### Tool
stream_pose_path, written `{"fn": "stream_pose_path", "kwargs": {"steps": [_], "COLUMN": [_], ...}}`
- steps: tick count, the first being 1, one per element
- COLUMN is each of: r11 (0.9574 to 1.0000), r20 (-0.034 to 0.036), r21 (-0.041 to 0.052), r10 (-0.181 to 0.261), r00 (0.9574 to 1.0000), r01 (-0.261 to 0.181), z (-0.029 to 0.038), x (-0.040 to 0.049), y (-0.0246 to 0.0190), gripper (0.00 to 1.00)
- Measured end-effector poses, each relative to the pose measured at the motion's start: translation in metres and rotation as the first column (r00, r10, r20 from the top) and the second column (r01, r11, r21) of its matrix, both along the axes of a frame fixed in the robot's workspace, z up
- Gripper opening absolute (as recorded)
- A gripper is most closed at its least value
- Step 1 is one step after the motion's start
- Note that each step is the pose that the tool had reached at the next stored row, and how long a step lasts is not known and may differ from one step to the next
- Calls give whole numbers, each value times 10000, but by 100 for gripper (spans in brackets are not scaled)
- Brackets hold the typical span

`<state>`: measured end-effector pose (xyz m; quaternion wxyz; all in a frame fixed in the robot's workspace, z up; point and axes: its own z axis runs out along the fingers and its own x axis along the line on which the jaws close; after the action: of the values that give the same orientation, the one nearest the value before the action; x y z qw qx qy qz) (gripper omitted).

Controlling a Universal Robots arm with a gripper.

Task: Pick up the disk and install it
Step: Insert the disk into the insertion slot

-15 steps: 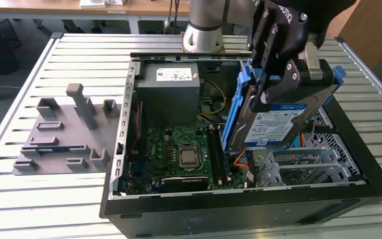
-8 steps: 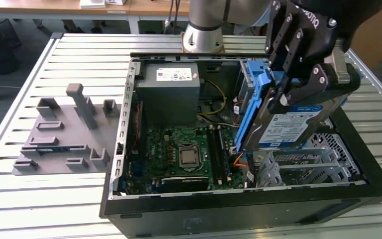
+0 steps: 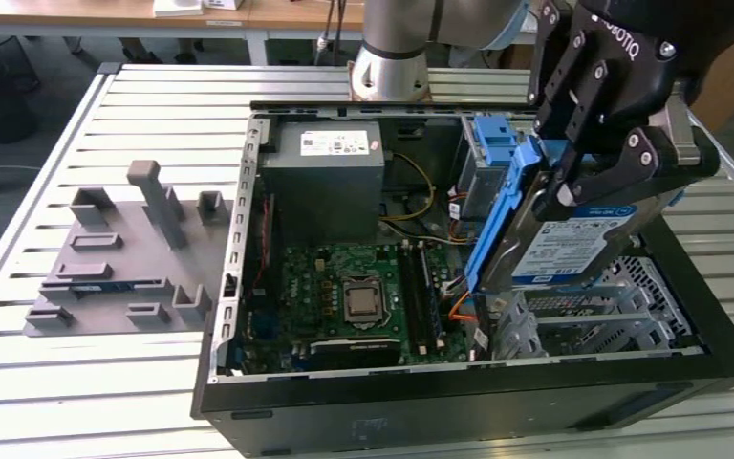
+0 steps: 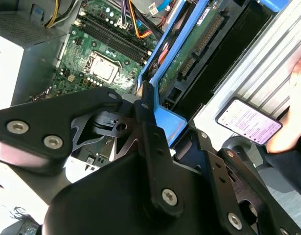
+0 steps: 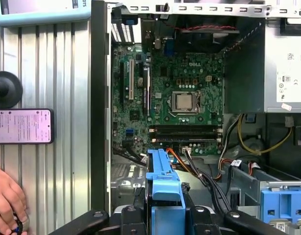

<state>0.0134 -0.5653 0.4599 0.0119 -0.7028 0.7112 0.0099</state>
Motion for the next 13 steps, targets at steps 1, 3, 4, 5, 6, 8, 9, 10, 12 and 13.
{"fn": "stream_pose_path", "kwargs": {"steps": [1, 3, 4, 5, 6, 8, 9, 10, 12, 13], "r11": [10000, 10000, 10000, 10000, 10000, 10000, 10000, 10000, 10000, 10000], "r20": [0, 0, 0, 0, 0, 0, 0, 0, -1, -1], "r21": [-1, -1, 0, -2, -1, 0, -1, 0, -1, -2], "r10": [-1, -4, -5, -5, -5, -6, -6, -6, -5, -5], "r00": [10000, 10000, 10000, 10000, 10000, 10000, 10000, 10000, 10000, 10000], "r01": [1, 4, 5, 5, 5, 6, 6, 6, 5, 5], "z": [-1, -7, -10, -12, -15, -24, -28, -33, -42, -47], "x": [3, 12, 20, 31, 48, 95, 124, 158, 211, 231], "y": [-7, -27, -37, -45, -50, -56, -57, -59, -59, -59], "gripper": [36, 36, 36, 36, 36, 36, 36, 36, 36, 36]}}
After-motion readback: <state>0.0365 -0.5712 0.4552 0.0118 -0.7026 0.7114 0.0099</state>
